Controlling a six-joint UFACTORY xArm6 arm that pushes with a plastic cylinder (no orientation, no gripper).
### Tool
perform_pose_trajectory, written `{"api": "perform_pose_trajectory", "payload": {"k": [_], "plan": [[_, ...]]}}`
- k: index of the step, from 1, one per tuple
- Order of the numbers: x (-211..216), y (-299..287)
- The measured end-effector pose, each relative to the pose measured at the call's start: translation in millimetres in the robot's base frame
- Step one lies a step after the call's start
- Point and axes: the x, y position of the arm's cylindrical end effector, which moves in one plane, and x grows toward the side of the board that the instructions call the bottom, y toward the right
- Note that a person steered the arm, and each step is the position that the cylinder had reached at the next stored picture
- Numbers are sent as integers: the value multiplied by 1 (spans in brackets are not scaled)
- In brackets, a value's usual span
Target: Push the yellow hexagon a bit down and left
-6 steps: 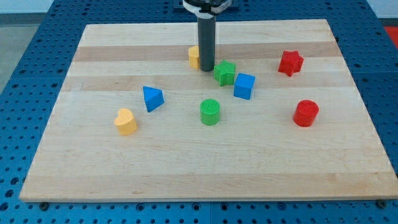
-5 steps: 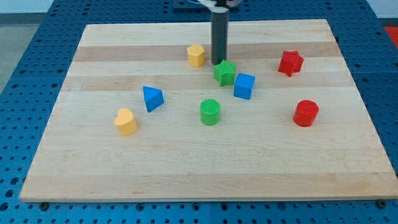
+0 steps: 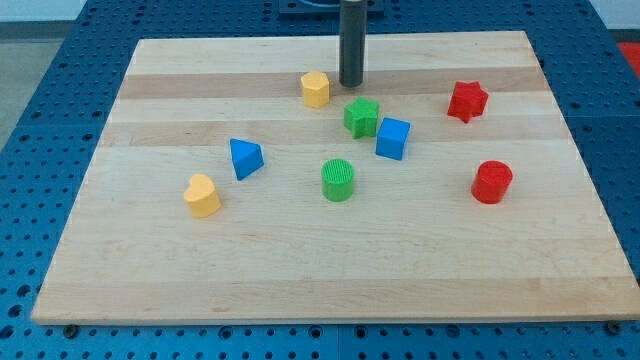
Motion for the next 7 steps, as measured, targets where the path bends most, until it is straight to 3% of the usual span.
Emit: {"api": "perform_pose_trajectory", "payload": {"k": [7], "plan": [[-7,-27]]}}
